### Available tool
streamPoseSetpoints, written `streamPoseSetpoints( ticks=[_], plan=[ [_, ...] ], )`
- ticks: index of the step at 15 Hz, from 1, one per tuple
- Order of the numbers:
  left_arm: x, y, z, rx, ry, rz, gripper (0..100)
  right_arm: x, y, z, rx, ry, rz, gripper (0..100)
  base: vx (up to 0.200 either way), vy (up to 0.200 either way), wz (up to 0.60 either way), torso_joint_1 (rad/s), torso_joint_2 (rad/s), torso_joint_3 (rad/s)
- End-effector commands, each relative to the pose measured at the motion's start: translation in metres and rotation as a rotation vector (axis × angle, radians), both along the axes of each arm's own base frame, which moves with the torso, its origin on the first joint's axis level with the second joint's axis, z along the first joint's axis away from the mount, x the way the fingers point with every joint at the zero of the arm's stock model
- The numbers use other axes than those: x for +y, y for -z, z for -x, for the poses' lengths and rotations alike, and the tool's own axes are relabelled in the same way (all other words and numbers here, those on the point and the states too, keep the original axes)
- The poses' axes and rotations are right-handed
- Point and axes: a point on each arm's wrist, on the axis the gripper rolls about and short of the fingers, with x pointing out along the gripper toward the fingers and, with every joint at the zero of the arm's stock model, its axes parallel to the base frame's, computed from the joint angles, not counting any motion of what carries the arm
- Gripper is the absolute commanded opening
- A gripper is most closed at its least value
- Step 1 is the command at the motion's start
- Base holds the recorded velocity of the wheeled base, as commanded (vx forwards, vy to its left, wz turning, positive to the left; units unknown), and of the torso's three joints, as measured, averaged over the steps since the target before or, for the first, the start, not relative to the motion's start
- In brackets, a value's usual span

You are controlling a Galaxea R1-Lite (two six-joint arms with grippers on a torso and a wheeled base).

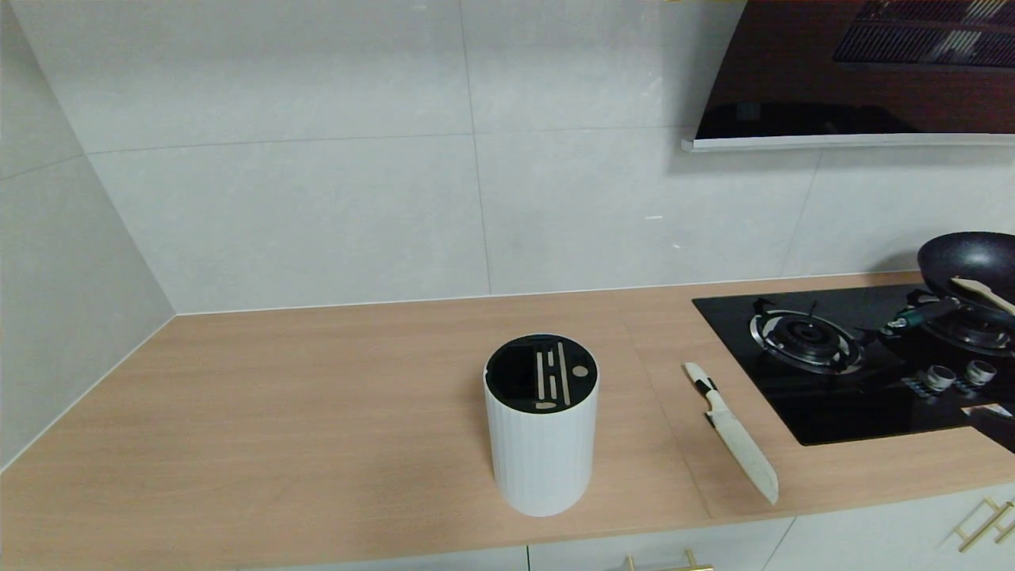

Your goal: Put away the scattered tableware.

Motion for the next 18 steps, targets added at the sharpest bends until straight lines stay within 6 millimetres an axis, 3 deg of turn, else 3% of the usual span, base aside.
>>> streamPoseSetpoints(
  ticks=[1, 2, 3, 4, 8, 12, 18],
  plan=[
    [0.0, 0.0, 0.0, 0.0, -0.001, 0.0, 100, 0.01, 0.021, -0.118, 0.224, -0.033, 0.009, 100, 0.0, 0.0, 0.0, 0.0, 0.0, 0.0],
    [0.0, 0.0, 0.0, 0.0, -0.002, 0.0, 100, 0.011, 0.031, -0.137, 0.259, -0.036, 0.01, 100, 0.0, 0.0, 0.0, 0.0, 0.0, 0.0],
    [0.0, 0.0, 0.0, 0.0, -0.002, 0.0, 100, 0.012, 0.037, -0.145, 0.278, -0.035, 0.012, 100, 0.0, 0.0, 0.0, 0.0, 0.0, 0.0],
    [0.0, 0.0, 0.0, 0.0, -0.001, 0.0, 100, 0.013, 0.055, -0.162, 0.328, -0.036, 0.013, 100, 0.0, 0.0, 0.0, 0.0, 0.0, 0.0],
    [0.0, 0.0, 0.0, 0.0, -0.002, 0.0, 100, 0.024, 0.104, -0.196, 0.425, -0.065, 0.039, 100, 0.0, 0.0, 0.0, 0.0, 0.0, 0.0],
    [0.0, 0.0, 0.0, 0.0, -0.002, 0.0, 100, 0.034, 0.147, -0.219, 0.457, -0.031, 0.088, 100, 0.0, 0.0, 0.0, 0.0, 0.0, 0.0],
    [0.0, 0.0, 0.0, 0.0, -0.001, 0.0, 100, 0.041, 0.185, -0.237, 0.451, 0.017, 0.132, 100, 0.0, 0.0, 0.0, 0.0, 0.0, 0.0]
  ],
)
